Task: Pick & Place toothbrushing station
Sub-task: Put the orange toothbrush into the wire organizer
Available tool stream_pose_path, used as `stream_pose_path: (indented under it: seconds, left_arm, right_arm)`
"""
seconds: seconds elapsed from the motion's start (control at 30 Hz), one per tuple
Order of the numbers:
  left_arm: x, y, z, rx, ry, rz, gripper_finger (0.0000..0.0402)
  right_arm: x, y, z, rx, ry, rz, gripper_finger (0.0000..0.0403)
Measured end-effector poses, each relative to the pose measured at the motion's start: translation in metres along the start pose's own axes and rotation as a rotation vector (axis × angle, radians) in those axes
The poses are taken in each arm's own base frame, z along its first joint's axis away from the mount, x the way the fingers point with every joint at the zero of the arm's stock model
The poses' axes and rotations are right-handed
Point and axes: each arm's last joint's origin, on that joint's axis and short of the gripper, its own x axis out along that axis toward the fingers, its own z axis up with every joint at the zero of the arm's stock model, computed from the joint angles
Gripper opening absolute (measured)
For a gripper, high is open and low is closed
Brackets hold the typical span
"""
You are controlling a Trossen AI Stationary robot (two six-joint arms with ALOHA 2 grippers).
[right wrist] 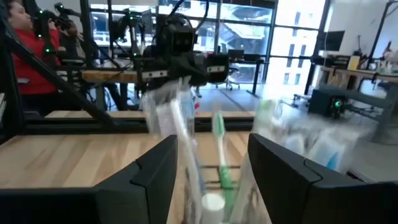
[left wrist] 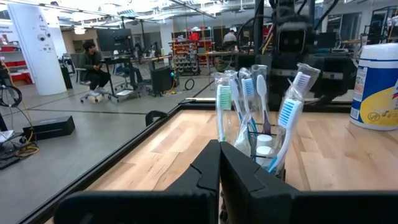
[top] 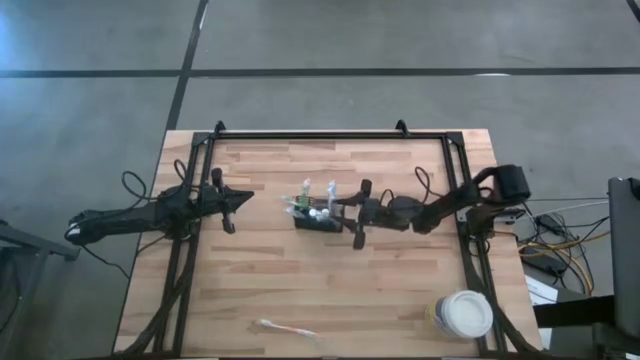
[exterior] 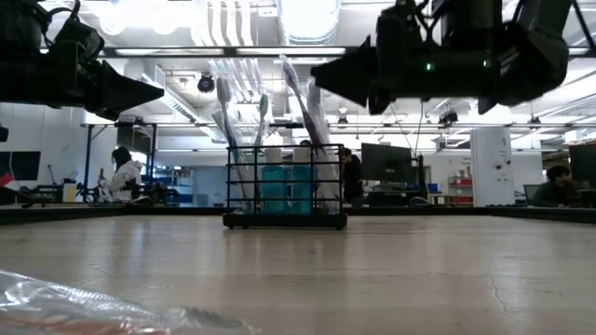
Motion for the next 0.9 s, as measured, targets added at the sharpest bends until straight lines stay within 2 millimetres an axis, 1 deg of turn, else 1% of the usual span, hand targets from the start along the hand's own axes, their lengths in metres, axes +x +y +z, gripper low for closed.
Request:
stream_pose_path:
  seconds: [0.2, 0.3, 0.43, 0.53, 0.63, 0.7, 0.83, 0.9]
  left_arm:
    - [0.0, 0.0, 0.0, 0.0, 0.0, 0.0, 0.001]
    - [0.0, 0.0, 0.0, 0.0, 0.0, 0.004, 0.001]
    - [0.0, 0.0, 0.0, 0.0, 0.001, 0.014, 0.001]
    - [0.0, 0.0, 0.0, 0.0, 0.001, 0.015, 0.001]
    - [0.0, 0.0, 0.0, -0.001, 0.001, 0.014, 0.001]
    - [0.0, 0.0, 0.0, -0.002, 0.002, 0.015, 0.001]
    - [0.0, 0.0, 0.0, -0.002, 0.005, 0.014, 0.001]
    - [0.0, 0.0, -0.001, -0.002, 0.006, 0.015, 0.001]
  right_arm:
    - [-0.002, -0.002, 0.031, -0.052, -0.011, -0.001, 0.0185]
    - [0.003, -0.002, 0.05, -0.083, -0.014, -0.001, 0.0177]
    - [0.018, 0.004, 0.072, -0.144, 0.06, 0.048, 0.015]
    - [0.035, 0.013, 0.085, -0.168, 0.111, 0.096, 0.0127]
    - [0.051, 0.025, 0.085, -0.225, 0.18, 0.135, 0.0103]
    - [0.061, 0.031, 0.08, -0.269, 0.212, 0.155, 0.0082]
    - [0.077, 0.036, 0.074, -0.302, 0.252, 0.166, 0.0034]
    - [0.08, 0.036, 0.071, -0.309, 0.286, 0.163, 0.0015]
